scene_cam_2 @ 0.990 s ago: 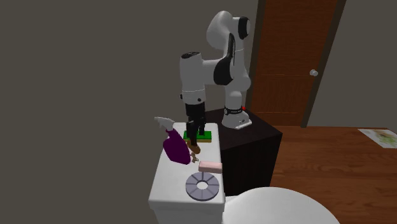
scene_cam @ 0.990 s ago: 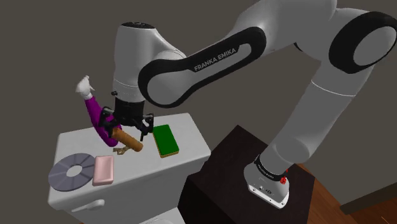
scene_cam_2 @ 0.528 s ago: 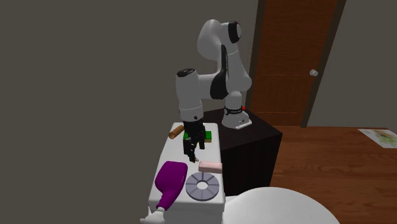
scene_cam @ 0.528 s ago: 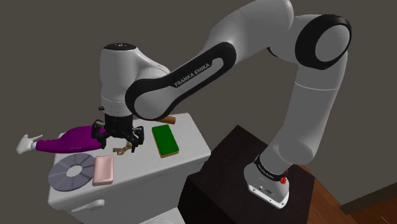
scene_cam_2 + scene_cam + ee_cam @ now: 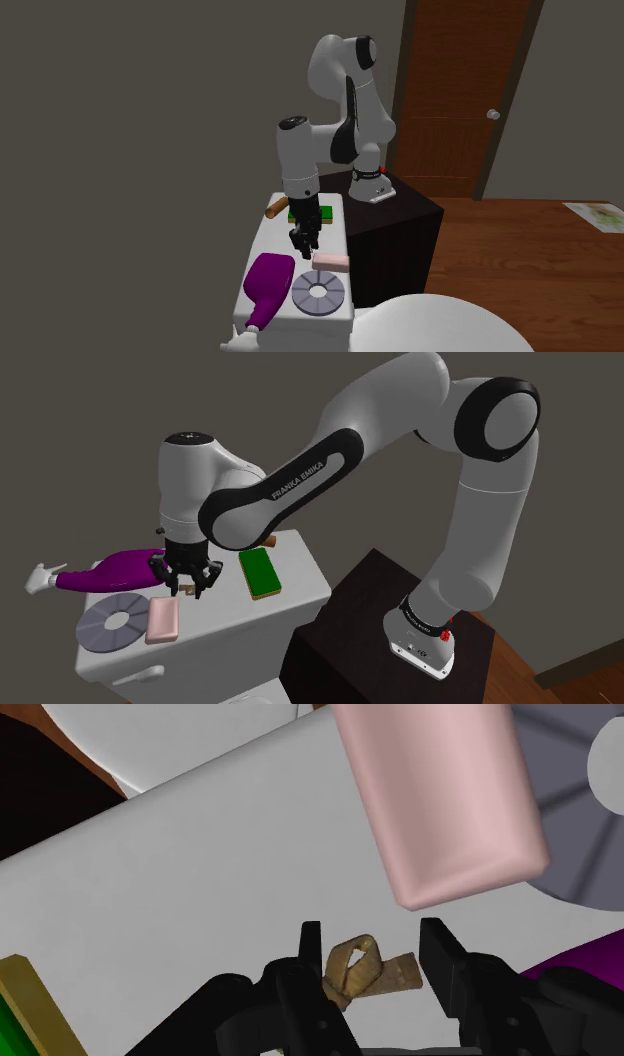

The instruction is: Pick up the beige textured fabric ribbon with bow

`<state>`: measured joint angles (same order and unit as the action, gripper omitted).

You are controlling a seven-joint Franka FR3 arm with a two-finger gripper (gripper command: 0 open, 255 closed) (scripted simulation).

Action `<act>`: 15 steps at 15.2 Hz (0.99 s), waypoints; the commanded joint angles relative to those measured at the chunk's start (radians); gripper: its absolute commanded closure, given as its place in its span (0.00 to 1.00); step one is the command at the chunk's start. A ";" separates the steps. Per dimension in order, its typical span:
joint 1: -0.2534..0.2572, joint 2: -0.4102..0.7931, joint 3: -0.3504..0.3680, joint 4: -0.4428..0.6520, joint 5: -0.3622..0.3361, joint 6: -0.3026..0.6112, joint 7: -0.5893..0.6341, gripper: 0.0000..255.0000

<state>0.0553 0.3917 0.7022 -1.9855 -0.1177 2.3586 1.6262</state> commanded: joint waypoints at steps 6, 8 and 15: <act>0.002 0.009 -0.003 0.001 -0.003 0.001 0.001 1.00; -0.003 -0.001 0.002 0.000 0.005 -0.007 -0.003 1.00; -0.027 -0.059 0.030 0.029 0.050 -0.084 -0.023 1.00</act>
<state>0.0311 0.3425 0.7274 -1.9606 -0.0753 2.2868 1.6057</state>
